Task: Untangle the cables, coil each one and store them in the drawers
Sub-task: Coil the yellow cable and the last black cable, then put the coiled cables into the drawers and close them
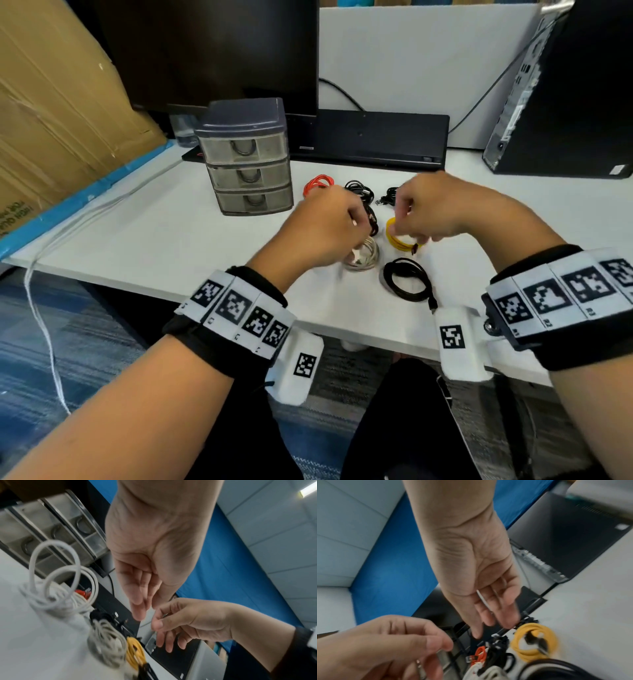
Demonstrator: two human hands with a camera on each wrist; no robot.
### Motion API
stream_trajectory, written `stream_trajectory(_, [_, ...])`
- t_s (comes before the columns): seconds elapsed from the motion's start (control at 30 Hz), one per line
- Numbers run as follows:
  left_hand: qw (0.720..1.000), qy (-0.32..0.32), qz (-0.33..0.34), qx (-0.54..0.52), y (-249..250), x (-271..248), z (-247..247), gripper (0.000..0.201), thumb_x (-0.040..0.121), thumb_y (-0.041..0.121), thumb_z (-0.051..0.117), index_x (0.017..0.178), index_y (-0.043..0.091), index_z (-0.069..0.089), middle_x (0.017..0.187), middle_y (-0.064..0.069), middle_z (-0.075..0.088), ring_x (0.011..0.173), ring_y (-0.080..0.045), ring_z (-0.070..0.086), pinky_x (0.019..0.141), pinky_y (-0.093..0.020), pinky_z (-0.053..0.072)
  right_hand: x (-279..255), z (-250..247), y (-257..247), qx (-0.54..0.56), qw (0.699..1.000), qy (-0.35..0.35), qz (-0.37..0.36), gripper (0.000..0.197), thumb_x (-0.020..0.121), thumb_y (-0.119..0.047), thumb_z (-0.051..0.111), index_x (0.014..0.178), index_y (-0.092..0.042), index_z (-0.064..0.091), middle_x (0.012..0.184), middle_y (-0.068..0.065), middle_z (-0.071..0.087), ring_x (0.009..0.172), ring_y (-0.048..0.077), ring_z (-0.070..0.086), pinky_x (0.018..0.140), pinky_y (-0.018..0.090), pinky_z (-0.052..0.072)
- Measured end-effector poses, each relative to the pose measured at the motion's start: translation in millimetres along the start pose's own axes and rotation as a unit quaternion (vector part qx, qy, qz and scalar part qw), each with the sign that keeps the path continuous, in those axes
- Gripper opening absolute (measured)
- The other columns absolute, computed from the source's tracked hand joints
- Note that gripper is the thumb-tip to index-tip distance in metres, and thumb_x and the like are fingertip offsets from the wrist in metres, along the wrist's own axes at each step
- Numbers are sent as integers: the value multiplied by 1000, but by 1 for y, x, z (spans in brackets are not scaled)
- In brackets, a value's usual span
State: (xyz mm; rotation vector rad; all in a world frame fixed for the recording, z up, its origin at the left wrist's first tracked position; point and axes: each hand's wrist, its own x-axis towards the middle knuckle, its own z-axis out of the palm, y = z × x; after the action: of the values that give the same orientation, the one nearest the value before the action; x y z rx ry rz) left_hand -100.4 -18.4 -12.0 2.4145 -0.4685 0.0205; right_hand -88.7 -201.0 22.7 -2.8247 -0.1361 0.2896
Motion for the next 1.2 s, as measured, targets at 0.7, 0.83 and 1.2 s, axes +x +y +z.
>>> stream_trajectory(0.7, [967, 44, -109, 227, -107, 22, -119, 49, 99, 31, 55, 144, 27, 37, 122, -8, 62, 101, -32, 60, 77, -42, 52, 135, 1, -163, -46, 981, 106, -156, 58, 109, -39, 38, 162, -31, 17, 170, 6, 13, 155, 32, 17, 121, 47, 22])
stream_trajectory(0.83, [954, 59, -119, 269, -97, 26, -115, 47, 97, 21, 53, 142, 23, 39, 106, -6, 55, 91, -30, 53, 70, -40, 41, 139, -1, -160, -30, 978, 121, -165, 54, 109, -42, 36, 160, -31, 26, 168, 6, 21, 155, 30, 19, 121, 47, 22])
stream_trajectory(1.2, [915, -2, -102, 390, -62, 12, -128, 21, 99, 24, 50, 119, 18, 50, 94, -2, 49, 92, -27, 55, 72, -39, 44, 136, -13, -164, -89, 974, 111, -175, 47, 111, -26, 31, 157, -21, 36, 162, 8, 35, 146, 33, 35, 115, 43, 34])
